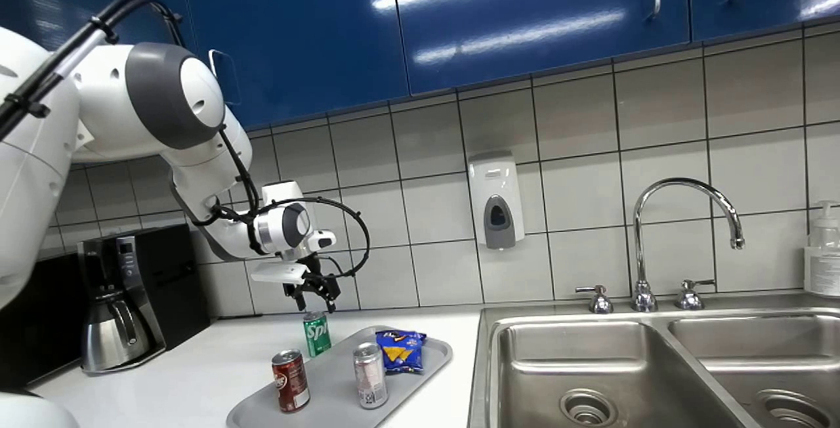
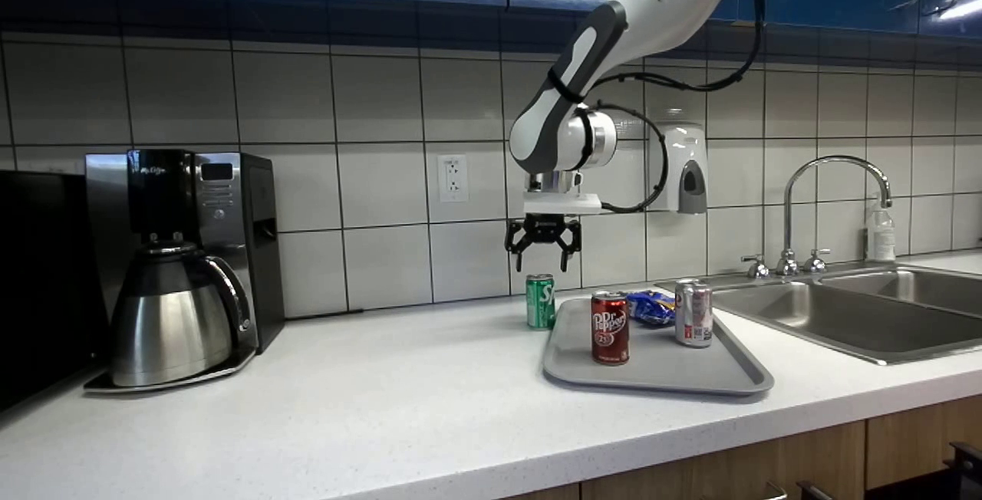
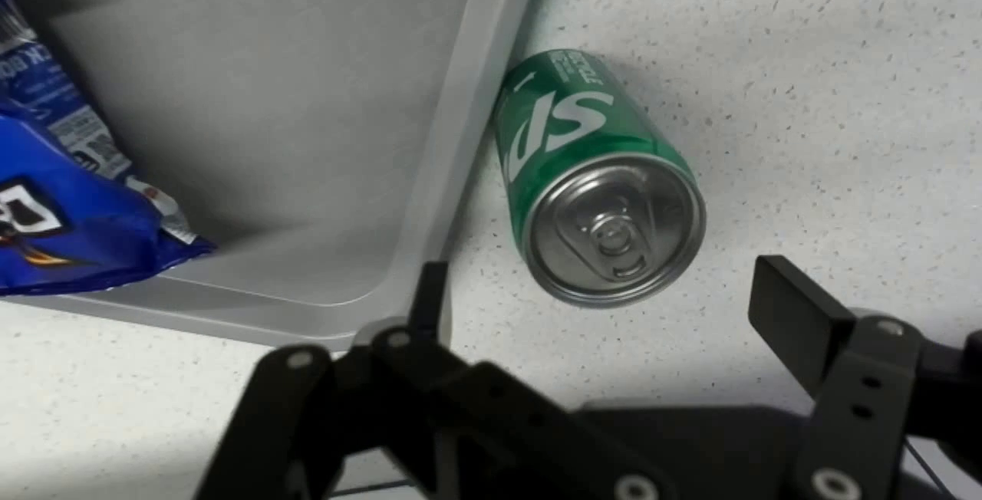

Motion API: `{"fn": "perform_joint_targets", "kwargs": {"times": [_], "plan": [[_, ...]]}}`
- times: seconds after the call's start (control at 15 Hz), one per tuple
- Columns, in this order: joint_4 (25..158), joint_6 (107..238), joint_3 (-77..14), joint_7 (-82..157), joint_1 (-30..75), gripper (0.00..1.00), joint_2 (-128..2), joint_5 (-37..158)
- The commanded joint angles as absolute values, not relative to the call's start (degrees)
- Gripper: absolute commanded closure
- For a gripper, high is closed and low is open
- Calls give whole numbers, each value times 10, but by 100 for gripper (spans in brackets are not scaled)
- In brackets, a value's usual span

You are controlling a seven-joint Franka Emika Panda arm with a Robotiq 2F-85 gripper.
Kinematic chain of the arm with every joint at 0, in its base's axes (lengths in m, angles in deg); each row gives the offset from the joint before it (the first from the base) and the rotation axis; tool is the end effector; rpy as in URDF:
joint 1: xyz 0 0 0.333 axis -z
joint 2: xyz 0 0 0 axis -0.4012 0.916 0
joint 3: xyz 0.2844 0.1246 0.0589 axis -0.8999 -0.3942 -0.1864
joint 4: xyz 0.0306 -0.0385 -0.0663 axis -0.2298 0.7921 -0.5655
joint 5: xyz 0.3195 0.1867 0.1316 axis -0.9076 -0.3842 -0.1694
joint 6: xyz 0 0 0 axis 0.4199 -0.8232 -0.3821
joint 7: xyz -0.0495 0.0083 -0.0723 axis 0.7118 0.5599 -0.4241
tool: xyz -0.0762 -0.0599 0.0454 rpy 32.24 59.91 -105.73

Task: Move the cans to the tray

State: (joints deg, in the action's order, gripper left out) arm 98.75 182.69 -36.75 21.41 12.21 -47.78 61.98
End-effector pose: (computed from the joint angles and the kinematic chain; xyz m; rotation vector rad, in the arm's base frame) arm 0.6707 0.1542 0.2835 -3.0825 0.1315 -0.3620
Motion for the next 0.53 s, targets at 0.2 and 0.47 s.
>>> {"fn": "perform_joint_targets", "kwargs": {"times": [0.2,0.47], "plan": [[922,1799,-364,228,111,0,-425,613],[918,1780,-362,227,109,0,-417,614]]}}
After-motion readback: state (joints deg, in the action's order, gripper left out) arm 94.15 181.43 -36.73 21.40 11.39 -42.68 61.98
